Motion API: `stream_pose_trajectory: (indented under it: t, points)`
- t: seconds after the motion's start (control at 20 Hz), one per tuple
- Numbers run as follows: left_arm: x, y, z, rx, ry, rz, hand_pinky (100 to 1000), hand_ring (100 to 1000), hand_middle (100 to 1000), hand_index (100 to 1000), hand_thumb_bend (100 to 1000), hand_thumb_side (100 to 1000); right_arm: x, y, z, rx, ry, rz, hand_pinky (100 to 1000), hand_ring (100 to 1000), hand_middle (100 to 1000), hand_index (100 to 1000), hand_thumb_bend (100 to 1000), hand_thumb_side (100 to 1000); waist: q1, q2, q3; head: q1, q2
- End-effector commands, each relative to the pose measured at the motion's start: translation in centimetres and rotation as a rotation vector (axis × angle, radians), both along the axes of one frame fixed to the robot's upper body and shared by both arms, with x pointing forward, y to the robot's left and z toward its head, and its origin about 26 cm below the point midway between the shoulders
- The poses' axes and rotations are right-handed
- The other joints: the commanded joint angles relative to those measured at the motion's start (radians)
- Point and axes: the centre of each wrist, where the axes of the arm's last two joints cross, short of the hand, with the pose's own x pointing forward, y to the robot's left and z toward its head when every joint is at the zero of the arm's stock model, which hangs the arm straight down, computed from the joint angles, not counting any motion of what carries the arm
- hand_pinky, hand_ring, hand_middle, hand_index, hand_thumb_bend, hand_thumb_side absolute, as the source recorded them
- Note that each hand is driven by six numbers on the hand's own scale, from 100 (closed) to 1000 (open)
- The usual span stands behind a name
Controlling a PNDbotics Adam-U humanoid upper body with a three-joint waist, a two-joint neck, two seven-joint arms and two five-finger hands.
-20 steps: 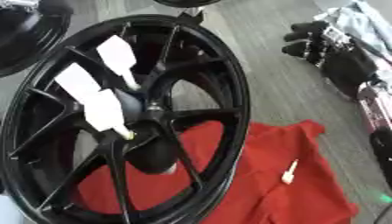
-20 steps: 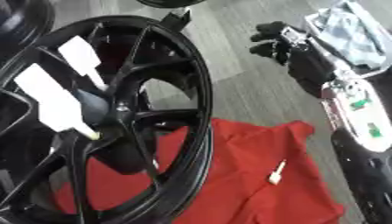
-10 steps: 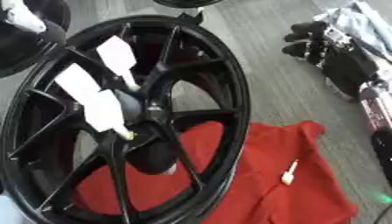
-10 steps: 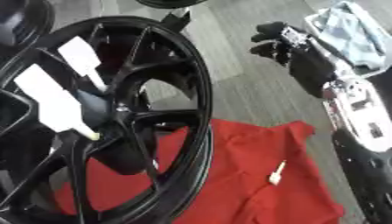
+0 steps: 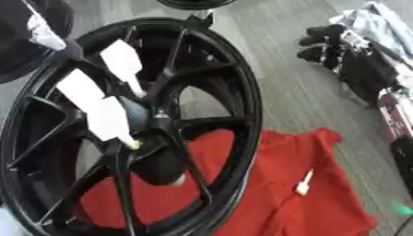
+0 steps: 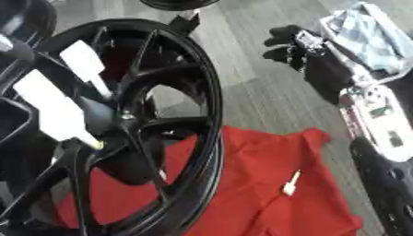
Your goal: Pull the pin out of the wheel hub.
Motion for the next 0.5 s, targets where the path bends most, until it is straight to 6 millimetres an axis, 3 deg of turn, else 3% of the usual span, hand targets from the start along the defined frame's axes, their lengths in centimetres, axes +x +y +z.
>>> stream_pose_trajectory:
  t: [0.05, 0.5]
  points:
    - [-0.12, 0.0, 1.25, 0.213, -0.071, -0.111, 882, 820, 749, 791, 671, 100, -0.11, -0.21, 0.89, -0.028, -0.018, 0.002, 934, 767, 747, 825, 100, 736, -0.009, -0.025, -0.001, 0.001, -0.011]
    - [0.85, -0.97, 0.32, 0.243, -0.056, -0.128, 874, 809, 744, 753, 656, 100, -0.08, -0.15, 0.94, -0.026, -0.019, 0.005, 933, 767, 748, 825, 100, 735, -0.008, -0.026, -0.006, -0.004, -0.016]
